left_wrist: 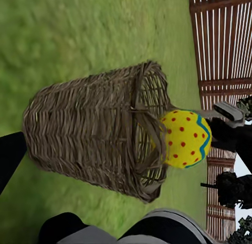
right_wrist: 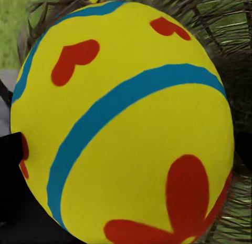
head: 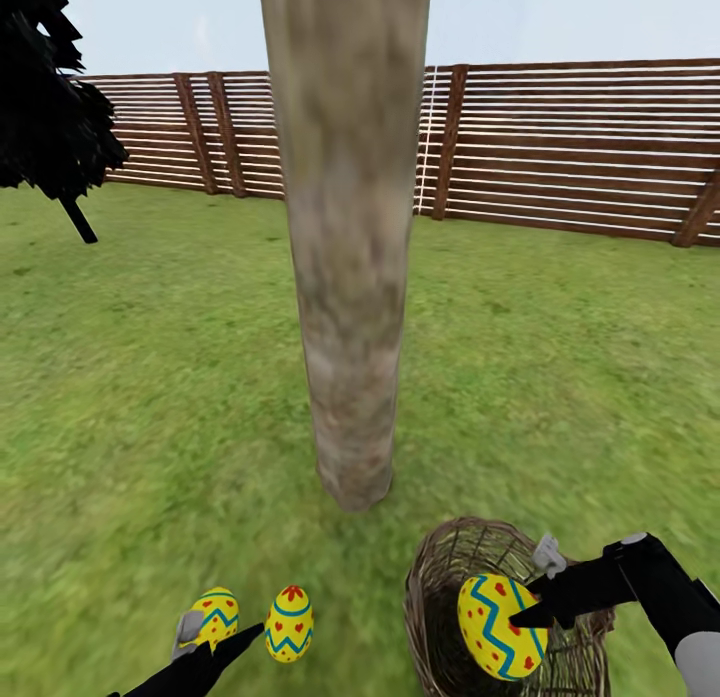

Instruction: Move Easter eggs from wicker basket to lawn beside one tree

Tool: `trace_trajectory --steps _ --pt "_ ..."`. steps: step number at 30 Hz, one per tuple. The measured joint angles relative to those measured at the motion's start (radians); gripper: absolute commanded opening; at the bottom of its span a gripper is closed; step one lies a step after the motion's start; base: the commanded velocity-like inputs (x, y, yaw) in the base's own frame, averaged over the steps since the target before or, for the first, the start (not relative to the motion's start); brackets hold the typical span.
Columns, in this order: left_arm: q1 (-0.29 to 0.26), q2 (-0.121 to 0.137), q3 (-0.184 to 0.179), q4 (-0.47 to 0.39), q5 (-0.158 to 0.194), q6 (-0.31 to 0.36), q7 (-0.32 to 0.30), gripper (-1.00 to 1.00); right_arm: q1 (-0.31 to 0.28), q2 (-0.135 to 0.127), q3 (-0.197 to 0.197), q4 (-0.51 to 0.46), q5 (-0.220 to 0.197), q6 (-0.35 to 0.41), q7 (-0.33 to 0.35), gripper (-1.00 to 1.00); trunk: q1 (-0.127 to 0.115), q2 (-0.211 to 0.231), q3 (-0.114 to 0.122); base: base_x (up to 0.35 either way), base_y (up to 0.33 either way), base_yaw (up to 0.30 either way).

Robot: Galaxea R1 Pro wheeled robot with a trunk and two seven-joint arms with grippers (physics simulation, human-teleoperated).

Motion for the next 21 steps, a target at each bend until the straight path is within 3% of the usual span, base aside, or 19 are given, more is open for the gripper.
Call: trace_trajectory --steps 5,11,17,21 --pt "0.0 0.0 0.0 0.0 0.0 0.0 0.0 1.0 0.0 -0.023 -0.001 -0.049 0.0 0.037 0.096 -1.0 -0.019 0.035 0.016 0.0 0.0 0.0" --pt "0.0 -0.001 0.0 0.0 0.001 0.0 0.001 1.0 0.0 -0.059 -0.002 -0.157 -0.006 0.08 0.098 -1.0 -0.042 0.077 0.034 0.0 0.0 0.0" --pt "0.0 0.0 0.0 0.0 0.001 0.0 0.001 1.0 0.003 -0.068 -0.004 -0.27 -0.008 0.143 0.097 -1.0 -0.065 0.119 0.053 0.0 0.0 0.0" --pt "0.0 0.0 0.0 0.0 0.001 0.0 0.002 1.0 0.037 -0.069 -0.004 -0.353 -0.024 0.159 0.097 -1.0 -0.081 0.147 0.066 0.0 0.0 0.0"
